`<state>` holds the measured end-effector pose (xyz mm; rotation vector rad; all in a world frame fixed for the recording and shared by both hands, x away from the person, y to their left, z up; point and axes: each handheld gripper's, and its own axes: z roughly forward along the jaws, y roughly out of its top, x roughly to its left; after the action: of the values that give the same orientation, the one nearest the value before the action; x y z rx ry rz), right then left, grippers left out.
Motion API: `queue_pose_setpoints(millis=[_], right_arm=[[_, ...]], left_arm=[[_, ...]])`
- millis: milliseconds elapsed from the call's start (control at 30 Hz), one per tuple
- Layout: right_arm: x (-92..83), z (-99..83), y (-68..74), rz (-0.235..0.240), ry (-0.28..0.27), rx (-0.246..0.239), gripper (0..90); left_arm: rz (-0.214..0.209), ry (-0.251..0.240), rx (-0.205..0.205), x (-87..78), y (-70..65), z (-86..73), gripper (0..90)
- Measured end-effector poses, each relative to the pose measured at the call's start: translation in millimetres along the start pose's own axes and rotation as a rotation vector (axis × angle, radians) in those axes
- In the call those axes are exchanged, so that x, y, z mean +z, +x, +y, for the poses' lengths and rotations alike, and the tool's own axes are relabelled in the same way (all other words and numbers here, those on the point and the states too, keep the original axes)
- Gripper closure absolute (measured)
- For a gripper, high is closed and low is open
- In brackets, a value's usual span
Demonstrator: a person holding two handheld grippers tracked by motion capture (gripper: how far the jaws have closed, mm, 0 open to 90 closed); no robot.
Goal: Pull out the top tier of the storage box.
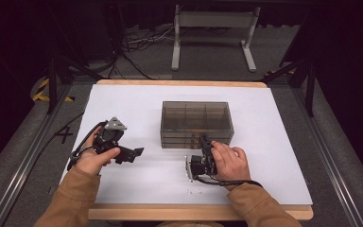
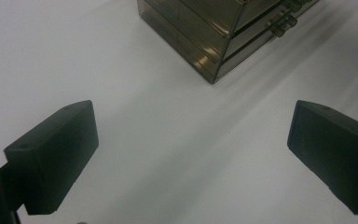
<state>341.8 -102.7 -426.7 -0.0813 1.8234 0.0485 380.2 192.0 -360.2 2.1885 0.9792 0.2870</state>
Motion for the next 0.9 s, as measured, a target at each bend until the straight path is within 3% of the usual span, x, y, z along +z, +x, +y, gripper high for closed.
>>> queue_pose_setpoints(millis=[900], right_arm=[[-1.9,7.5,1.6,-0.006,0.025,0.009,80.4]], left_arm=[[-0.001,-0.007,-0.007,-0.3,0.2,-0.3,2.4]])
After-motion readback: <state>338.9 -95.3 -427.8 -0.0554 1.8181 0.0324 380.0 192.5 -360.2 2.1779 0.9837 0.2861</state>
